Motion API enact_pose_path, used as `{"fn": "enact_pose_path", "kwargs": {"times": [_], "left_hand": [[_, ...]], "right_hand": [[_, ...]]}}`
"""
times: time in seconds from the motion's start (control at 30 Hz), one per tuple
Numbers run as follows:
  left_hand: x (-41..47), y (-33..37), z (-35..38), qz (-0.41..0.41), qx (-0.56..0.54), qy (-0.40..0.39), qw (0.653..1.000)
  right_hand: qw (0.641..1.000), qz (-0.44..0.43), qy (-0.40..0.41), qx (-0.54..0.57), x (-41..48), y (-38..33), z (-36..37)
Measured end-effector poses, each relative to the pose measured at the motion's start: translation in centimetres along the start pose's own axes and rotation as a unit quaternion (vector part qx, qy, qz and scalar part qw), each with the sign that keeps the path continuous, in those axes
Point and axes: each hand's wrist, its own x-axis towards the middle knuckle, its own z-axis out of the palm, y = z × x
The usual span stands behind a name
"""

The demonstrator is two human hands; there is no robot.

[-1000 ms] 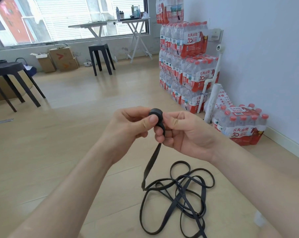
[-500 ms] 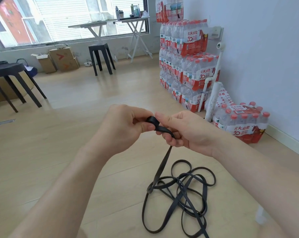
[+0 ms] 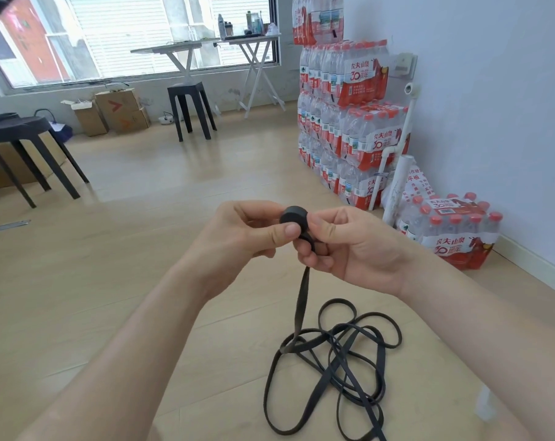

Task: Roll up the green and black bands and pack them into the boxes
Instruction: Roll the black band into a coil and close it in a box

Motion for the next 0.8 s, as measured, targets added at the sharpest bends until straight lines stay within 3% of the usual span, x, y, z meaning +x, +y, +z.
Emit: {"fn": "enact_pose_path", "kwargs": {"times": [0.13, 0.33, 0.67, 0.73, 0.8], "left_hand": [[-0.1, 0.6, -0.4, 0.052, 0.111, 0.021, 0.992], [-0.5, 1.4, 0.6, 0.048, 0.284, 0.046, 0.957], [0.0, 1.0, 0.7, 0.107, 0.442, 0.024, 0.890], [0.1, 0.9, 0.6, 0.097, 0.422, 0.026, 0.901], [0.1, 0.8, 0.4, 0.055, 0.302, 0.022, 0.952]], "right_hand": [[0.997, 0.044, -0.003, -0.060, -0.3, -0.6, 0.0], [0.973, 0.118, 0.062, -0.186, -0.4, -1.3, 0.2], [0.964, 0.099, 0.091, -0.229, -0.4, -0.6, 0.1], [0.970, 0.095, 0.086, -0.206, -0.4, -0.5, 0.0], [0.980, 0.085, 0.069, -0.164, -0.4, -0.5, -0.2]]}}
